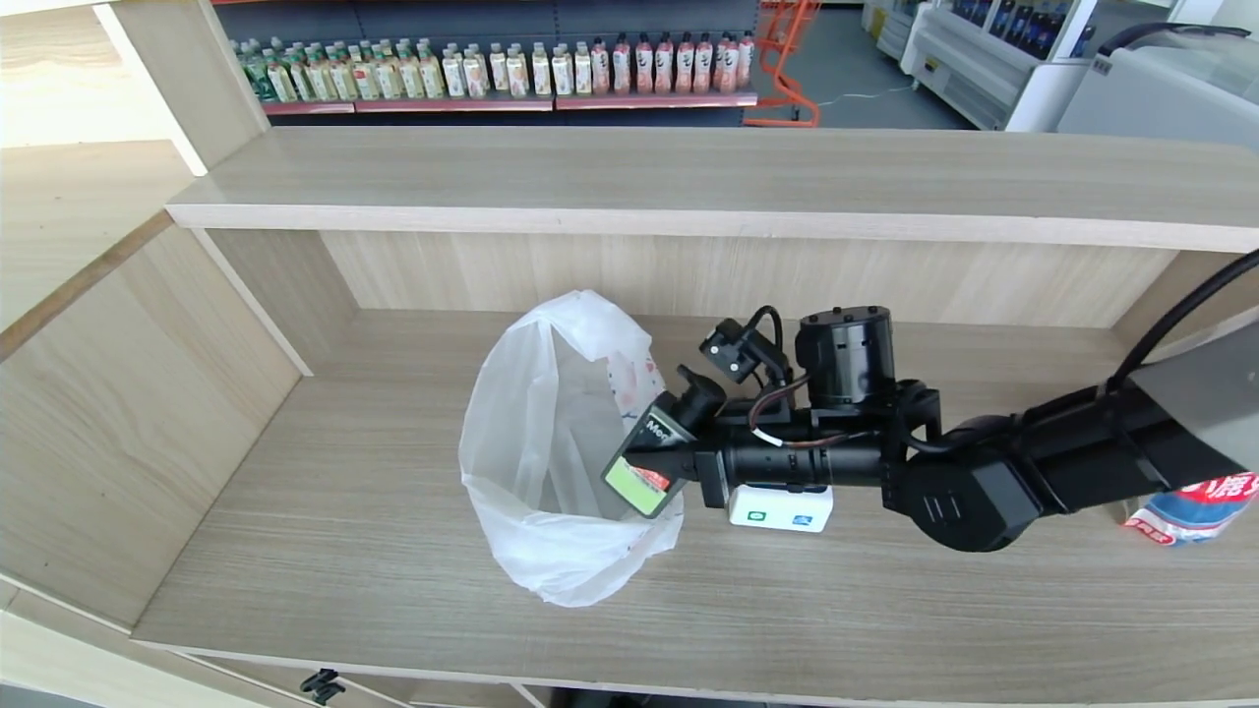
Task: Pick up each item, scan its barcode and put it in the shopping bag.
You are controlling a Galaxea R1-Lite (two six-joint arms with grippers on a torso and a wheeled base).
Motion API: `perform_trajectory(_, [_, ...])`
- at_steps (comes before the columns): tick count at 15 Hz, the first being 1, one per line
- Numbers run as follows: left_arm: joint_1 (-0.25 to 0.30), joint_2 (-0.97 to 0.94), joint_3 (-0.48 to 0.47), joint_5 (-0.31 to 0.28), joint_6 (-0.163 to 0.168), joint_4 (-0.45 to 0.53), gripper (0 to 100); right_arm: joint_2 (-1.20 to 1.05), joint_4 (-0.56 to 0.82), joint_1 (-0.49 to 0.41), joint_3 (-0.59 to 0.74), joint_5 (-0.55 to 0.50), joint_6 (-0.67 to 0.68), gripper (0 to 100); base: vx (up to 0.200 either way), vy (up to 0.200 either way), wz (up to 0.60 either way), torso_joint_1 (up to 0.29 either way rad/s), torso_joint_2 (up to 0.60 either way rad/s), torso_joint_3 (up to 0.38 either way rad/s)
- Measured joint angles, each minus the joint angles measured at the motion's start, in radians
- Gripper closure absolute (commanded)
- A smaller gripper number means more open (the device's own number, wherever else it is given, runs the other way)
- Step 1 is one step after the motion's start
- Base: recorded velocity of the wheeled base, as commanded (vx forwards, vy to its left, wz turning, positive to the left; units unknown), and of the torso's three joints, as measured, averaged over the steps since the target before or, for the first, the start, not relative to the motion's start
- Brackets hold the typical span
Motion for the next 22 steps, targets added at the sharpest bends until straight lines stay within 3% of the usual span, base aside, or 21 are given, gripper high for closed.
perform_trajectory(7, [0.0,0.0,0.0,0.0,0.0,0.0,0,0.174,-0.033,0.043,-0.183,0.001,-0.126,100,0.0,0.0,0.0,0.0,0.0,0.0])
perform_trajectory(10, [0.0,0.0,0.0,0.0,0.0,0.0,0,0.213,-0.032,0.049,-0.2,0.0,-0.204,100,0.0,0.0,0.0,0.0,0.0,0.0])
perform_trajectory(11, [0.0,0.0,0.0,0.0,0.0,0.0,0,0.219,-0.032,0.049,-0.203,0.001,-0.209,0,0.0,0.0,0.0,0.0,0.0,0.0])
perform_trajectory(16, [0.0,0.0,0.0,0.0,0.0,0.0,0,0.192,-0.029,0.017,-0.184,0.0,-0.161,0,0.0,0.0,0.0,0.0,0.0,0.0])
perform_trajectory(20, [0.0,0.0,0.0,0.0,0.0,0.0,0,0.03,-0.024,-0.053,-0.061,0.022,0.156,0,0.0,0.0,0.0,0.0,0.0,0.0])
perform_trajectory(22, [0.0,0.0,0.0,0.0,0.0,0.0,0,-0.067,-0.015,-0.098,-0.017,0.027,0.232,0,0.0,0.0,0.0,0.0,0.0,0.0])
